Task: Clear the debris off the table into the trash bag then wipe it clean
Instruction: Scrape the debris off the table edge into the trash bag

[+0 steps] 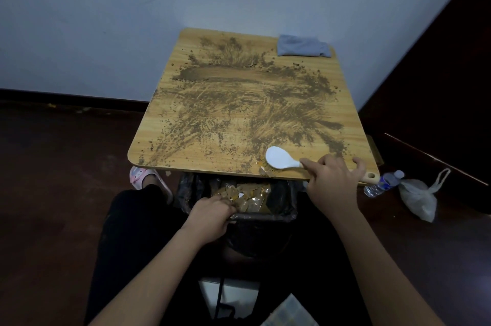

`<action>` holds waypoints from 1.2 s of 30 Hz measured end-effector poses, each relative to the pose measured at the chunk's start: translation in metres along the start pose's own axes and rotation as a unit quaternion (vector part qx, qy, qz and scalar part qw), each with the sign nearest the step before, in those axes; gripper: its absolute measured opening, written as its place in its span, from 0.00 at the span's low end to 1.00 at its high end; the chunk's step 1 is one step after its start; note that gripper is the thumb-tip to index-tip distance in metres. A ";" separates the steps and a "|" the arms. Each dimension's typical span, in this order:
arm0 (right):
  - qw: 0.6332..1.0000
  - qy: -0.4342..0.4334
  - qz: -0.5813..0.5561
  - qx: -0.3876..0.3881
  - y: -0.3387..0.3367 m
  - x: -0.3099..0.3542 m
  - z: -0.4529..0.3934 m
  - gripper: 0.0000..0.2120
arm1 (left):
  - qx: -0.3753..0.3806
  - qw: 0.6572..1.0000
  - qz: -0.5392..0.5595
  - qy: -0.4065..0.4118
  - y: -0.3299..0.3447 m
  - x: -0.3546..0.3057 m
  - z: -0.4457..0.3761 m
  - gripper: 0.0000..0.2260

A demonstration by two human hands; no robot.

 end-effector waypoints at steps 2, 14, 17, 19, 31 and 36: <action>1.000 -0.006 -0.002 -0.001 -0.001 0.002 0.001 0.17 | 0.000 1.000 0.002 0.001 0.000 0.000 0.000 0.14; 0.999 0.021 -0.017 -0.030 -0.005 -0.002 -0.005 0.18 | 0.016 1.000 -0.022 0.001 0.003 0.001 0.000 0.13; 0.999 0.035 -0.001 -0.027 -0.001 -0.003 -0.016 0.19 | 0.019 1.000 -0.023 0.000 0.003 0.002 0.001 0.12; 0.999 0.033 0.011 -0.019 0.003 0.002 -0.022 0.19 | 0.021 1.000 -0.023 0.000 0.002 0.003 0.001 0.12; 0.999 -0.027 0.007 -0.045 -0.002 0.029 -0.020 0.18 | 0.021 1.000 -0.018 -0.005 0.004 0.007 0.002 0.12; 0.995 -0.061 -0.013 -0.079 -0.011 0.032 -0.008 0.18 | 0.023 1.000 -0.020 -0.004 0.006 0.006 0.002 0.13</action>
Point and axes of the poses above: each hand's wrist, its own z-axis away from the middle knuckle, its own y-axis out of the palm, x = y × z, the point moved 9 cm from there along -z, towards the middle knuckle, and after that the axes turned 9 degrees about -x, right-handed, at the moved point
